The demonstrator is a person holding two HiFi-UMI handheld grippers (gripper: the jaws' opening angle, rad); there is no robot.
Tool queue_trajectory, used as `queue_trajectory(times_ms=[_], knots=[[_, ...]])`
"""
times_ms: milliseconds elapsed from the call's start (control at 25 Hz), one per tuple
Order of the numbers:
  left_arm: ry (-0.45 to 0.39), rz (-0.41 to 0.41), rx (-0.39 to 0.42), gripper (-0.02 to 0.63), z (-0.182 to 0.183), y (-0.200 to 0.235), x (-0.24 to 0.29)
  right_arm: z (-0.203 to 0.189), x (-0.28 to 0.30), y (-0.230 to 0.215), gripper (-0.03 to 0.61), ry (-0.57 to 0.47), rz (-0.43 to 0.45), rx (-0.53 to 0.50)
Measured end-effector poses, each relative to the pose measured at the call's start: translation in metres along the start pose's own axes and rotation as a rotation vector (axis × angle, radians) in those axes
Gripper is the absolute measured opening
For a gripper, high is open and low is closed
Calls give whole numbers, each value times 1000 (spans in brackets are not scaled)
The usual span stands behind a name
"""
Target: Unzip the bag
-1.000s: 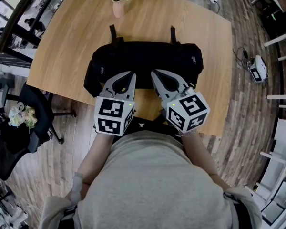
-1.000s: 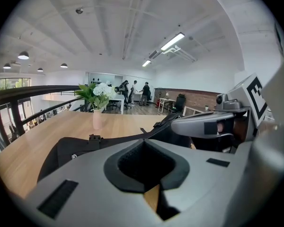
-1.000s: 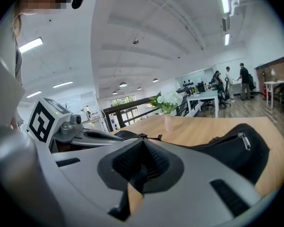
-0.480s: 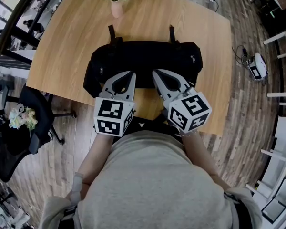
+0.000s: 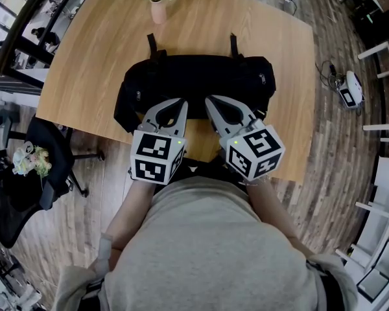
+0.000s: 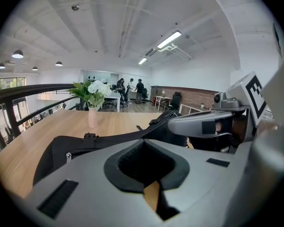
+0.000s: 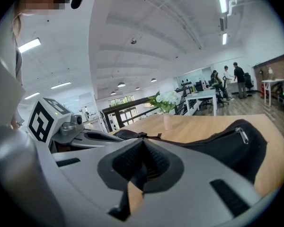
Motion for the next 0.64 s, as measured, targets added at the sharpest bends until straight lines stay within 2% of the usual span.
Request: queue_trajectory(times_ms=[640], knots=[[14, -27, -35, 17, -6, 1, -3, -6, 0, 5, 6, 16, -16, 0]])
Point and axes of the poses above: the fingertips, and each gripper's own axes: x forward along the fingers, y to its left, z out of its top, the point moved 9 cm from there along -x, backward along the fingers, and after that the axes turned 3 degrees about -y, right-handed, at the moved point
